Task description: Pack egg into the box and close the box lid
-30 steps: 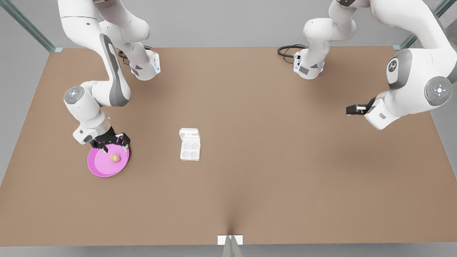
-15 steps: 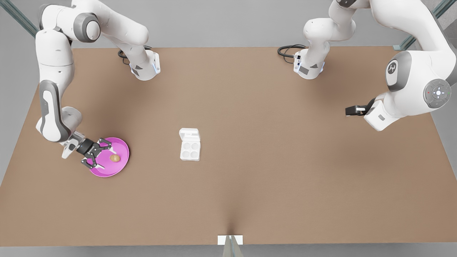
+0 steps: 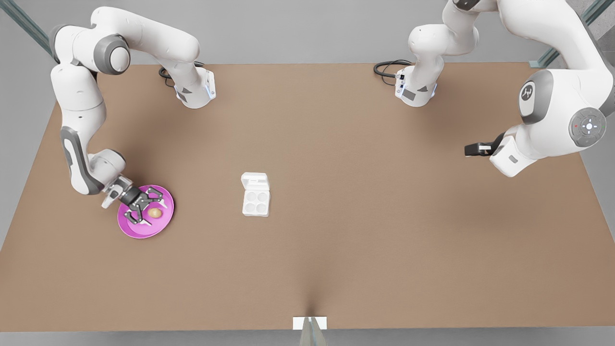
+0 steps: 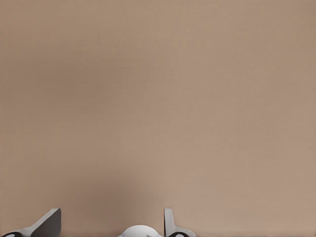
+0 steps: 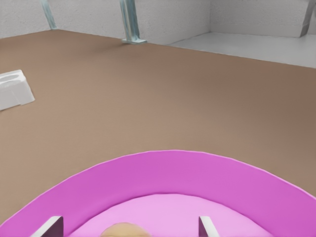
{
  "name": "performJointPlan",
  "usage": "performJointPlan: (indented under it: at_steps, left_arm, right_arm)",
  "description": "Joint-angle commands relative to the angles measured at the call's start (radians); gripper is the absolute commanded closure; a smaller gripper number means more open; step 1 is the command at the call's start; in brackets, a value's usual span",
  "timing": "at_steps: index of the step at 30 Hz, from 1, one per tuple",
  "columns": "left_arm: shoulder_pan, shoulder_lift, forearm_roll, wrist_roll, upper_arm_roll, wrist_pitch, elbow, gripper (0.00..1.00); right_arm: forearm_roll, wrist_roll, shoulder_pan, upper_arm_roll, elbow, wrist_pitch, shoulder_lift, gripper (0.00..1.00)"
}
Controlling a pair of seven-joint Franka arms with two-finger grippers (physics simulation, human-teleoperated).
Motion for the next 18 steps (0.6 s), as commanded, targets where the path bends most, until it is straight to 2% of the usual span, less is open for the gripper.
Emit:
performJointPlan:
  at_steps: [1, 5, 7, 8, 13, 16, 18]
  left_arm:
    - [0.000, 0.000, 0.000, 0.000, 0.000, 0.000, 0.000, 0.00]
    - [0.000, 0.000, 0.000, 0.003, 0.000, 0.000, 0.001, 0.00]
    - [0.000, 0.000, 0.000, 0.005, 0.000, 0.000, 0.001, 0.00]
    - [0.000, -0.002, 0.000, 0.002, 0.000, 0.000, 0.001, 0.00]
    - [0.000, -0.002, 0.000, 0.000, 0.000, -0.002, 0.001, 0.00]
    - [0.000, -0.006, -0.001, -0.003, -0.002, -0.003, 0.001, 0.00]
    - [0.000, -0.005, -0.001, -0.002, -0.002, -0.008, 0.001, 0.00]
  right_arm:
    - [-0.002, 0.000, 0.000, 0.000, 0.000, -0.002, -0.002, 0.00]
    - [-0.011, -0.006, -0.003, 0.000, 0.008, -0.003, -0.002, 0.07]
    - [-0.009, -0.045, -0.003, 0.000, 0.009, -0.003, -0.002, 0.17]
    - [-0.009, -0.043, -0.003, 0.000, 0.011, -0.003, -0.002, 0.25]
    - [-0.011, -0.046, -0.003, 0.000, 0.006, -0.002, -0.002, 0.38]
    - [-0.012, -0.045, -0.008, 0.000, 0.008, -0.003, -0.005, 0.52]
    - [-0.012, -0.046, -0.008, 0.000, 0.008, -0.003, -0.003, 0.57]
